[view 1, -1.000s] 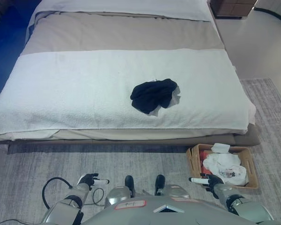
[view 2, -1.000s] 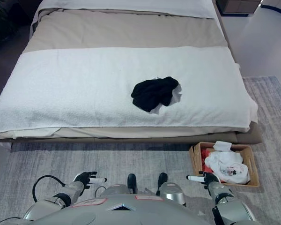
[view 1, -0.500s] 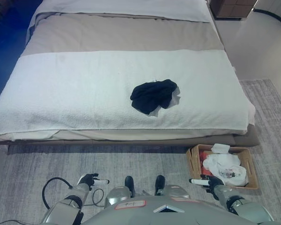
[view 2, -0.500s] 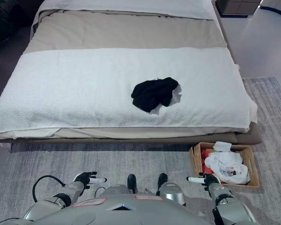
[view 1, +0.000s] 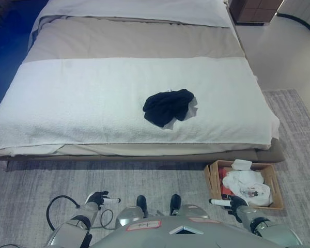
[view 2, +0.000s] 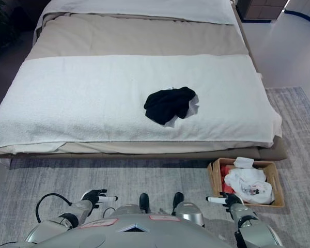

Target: Put the clothes on the bed into the basket.

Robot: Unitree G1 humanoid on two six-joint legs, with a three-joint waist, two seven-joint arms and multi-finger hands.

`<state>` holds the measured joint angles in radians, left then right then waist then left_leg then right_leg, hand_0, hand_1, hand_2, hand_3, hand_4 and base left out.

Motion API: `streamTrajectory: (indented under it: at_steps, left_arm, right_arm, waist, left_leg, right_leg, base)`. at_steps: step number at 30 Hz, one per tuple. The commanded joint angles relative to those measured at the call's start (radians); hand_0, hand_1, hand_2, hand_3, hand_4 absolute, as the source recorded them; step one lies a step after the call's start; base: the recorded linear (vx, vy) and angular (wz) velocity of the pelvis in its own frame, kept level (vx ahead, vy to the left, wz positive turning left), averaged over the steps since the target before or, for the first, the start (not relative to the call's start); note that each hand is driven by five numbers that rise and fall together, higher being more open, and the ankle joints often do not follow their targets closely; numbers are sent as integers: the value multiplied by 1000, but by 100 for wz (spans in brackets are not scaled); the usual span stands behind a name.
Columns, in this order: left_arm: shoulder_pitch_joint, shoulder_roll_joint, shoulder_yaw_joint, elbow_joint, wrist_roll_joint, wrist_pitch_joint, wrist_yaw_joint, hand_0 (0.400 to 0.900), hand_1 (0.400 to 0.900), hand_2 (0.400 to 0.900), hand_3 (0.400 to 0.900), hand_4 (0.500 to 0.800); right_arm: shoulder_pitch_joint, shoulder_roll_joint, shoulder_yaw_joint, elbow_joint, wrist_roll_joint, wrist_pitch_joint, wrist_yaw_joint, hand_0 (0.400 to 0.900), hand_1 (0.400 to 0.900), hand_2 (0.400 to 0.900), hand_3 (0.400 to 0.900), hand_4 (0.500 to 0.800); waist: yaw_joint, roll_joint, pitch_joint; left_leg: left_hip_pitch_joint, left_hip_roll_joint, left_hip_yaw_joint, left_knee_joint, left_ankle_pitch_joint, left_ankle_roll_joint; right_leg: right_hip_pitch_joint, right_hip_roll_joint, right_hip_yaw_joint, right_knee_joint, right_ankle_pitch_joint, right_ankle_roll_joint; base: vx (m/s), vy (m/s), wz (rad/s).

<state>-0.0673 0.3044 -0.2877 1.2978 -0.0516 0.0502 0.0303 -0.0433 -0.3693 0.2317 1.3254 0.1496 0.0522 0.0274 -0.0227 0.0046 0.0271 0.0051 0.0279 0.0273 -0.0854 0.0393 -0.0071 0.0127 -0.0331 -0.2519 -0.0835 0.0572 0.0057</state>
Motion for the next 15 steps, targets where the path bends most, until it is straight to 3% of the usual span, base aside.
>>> streamTrajectory:
  at_steps: [1, 4, 7, 10, 12, 15]
  left_arm:
    - [-65, 34, 32, 35, -12, -2, 16, 900, 900, 900, 900, 800]
    - [-69, 33, 32, 29, -25, -5, 11, 900, 900, 900, 900, 800]
    - [-81, 33, 30, 22, -46, -9, 6, 900, 900, 900, 900, 800]
    - [-72, 31, 25, 26, -49, -7, -4, 900, 900, 900, 900, 800]
    - [-63, 25, 18, 29, -41, -5, -5, 900, 900, 900, 900, 800]
    - [-57, 28, 17, 29, -45, -7, 4, 900, 900, 900, 900, 800]
  right_arm:
    - [-44, -25, 36, 24, 6, -18, -31, 900, 900, 900, 900, 800]
    - [-46, -41, 36, 17, 9, -20, -34, 900, 900, 900, 900, 800]
    - [-57, -60, 39, 8, 10, -26, -33, 900, 900, 900, 900, 800]
    - [-47, -66, 30, 10, 17, -24, -38, 900, 900, 900, 900, 800]
    - [-48, -67, 31, 13, 18, -24, -40, 900, 900, 900, 900, 800]
    - [-53, -72, 42, 12, 17, -29, -46, 900, 900, 900, 900, 800]
  waist:
    - [3, -24, 39]
    - [7, -31, 66]
    - [27, -43, 104]
    - [20, -35, 106]
    - [27, -27, 108]
    - [36, -11, 118]
  left_leg:
    - [-52, 23, 23, 141, -92, -55]
    - [-135, -9, -6, 293, -106, -72]
    - [-233, -76, -111, 471, -79, -84]
    - [-291, -38, -55, 410, -51, -73]
    - [-312, -32, -62, 317, 4, -68]
    - [-334, 17, -90, 124, 82, -73]
  right_leg:
    - [-29, -24, 91, 106, -133, 37]
    - [-34, -24, 94, 108, -142, 18]
    - [-27, -22, 102, 102, -134, 2]
    - [-5, -6, 82, 90, -153, -9]
    - [4, 13, 83, 85, -156, -8]
    - [17, 36, 94, 86, -173, -10]
  base:
    - [-50, -137, 8]
    - [-45, -138, 8]
    - [-44, -153, 8]
    - [41, -101, 19]
    - [102, -39, -6]
    - [132, 6, -19]
